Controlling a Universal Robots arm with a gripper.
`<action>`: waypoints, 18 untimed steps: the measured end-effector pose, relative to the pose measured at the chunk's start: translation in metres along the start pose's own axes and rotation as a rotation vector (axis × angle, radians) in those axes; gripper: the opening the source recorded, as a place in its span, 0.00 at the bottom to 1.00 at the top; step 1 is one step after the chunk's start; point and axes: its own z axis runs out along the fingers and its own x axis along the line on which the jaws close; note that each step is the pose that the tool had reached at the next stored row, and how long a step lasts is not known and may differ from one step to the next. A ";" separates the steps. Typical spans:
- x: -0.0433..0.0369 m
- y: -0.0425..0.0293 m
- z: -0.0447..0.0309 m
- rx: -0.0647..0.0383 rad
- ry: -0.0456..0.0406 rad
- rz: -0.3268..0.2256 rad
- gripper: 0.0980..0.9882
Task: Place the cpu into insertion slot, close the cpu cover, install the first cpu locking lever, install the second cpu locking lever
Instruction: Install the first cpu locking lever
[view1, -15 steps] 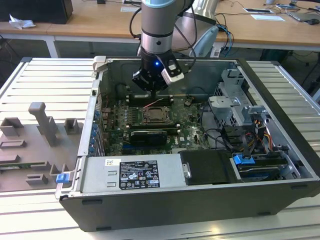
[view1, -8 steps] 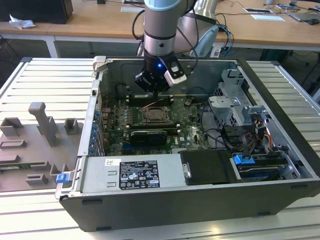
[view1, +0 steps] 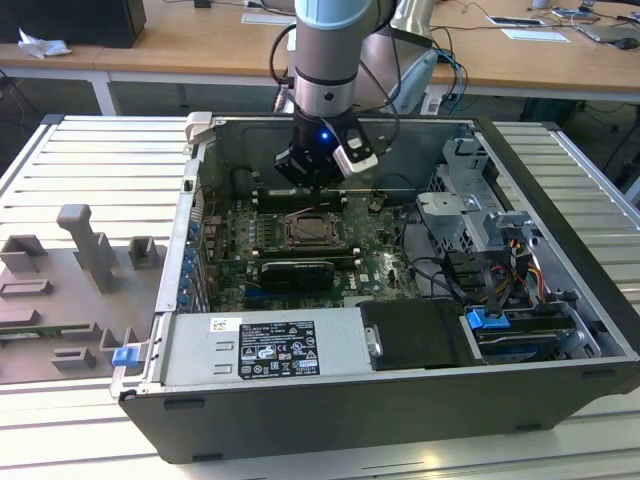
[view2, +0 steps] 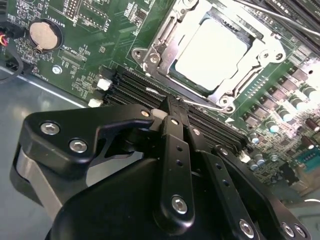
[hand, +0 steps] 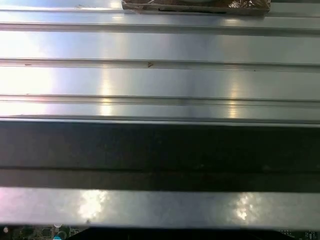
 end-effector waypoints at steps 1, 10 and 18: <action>-0.0005 -0.0001 0.0009 0.000 0.0000 0.000 0.01; -0.0058 -0.0009 0.0105 0.000 -0.0001 0.000 0.01; -0.0068 -0.0010 0.0129 0.000 -0.0003 0.000 0.01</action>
